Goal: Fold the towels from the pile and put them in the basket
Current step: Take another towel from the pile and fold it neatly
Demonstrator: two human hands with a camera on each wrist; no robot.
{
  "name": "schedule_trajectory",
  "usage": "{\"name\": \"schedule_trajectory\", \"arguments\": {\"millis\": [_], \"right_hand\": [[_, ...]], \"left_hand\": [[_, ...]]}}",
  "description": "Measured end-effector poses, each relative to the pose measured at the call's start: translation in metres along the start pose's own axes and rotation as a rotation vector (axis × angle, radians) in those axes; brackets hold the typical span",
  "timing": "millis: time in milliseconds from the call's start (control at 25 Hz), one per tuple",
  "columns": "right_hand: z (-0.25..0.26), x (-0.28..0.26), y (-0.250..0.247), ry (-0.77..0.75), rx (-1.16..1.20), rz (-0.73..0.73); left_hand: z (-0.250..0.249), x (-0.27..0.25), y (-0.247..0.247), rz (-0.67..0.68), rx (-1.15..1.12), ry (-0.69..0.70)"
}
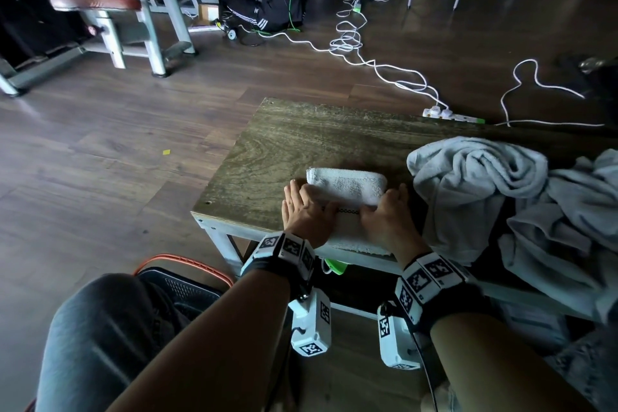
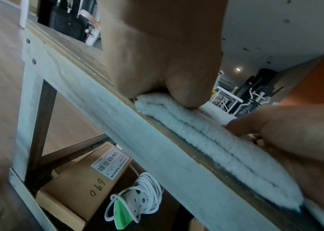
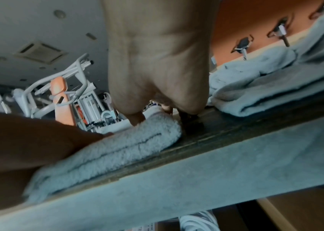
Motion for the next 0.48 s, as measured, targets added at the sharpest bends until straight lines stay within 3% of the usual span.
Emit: {"name": "schedule_trajectory", "arguments": {"millis": [160,280,480], "right_hand": [[0.003,-0.012,-0.017,-0.048,0.207,-0.082],[0.016,-0.034,-0.024,-0.149,0.376,-0.049],[0.054,-0.054,-0.051,-0.184,0.557,-0.051]], "left_hand": [[-0.002,-0.003,-0.008,0.007,-0.06,0.067],[0.009,0.0,-0.013,0.059,-0.117,0.056],[0.001,-0.045,-0.054,0.482,-0.669,-0.026]]}}
Point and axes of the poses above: each hand's wrist, its own x-axis towards the middle knuckle, its own y-axis out of the palm, z = x × y, the point moved 7 cm from there along x, towards the middle knuckle, and after that the axes turned 11 degrees about -y, right-handed, at the moved point
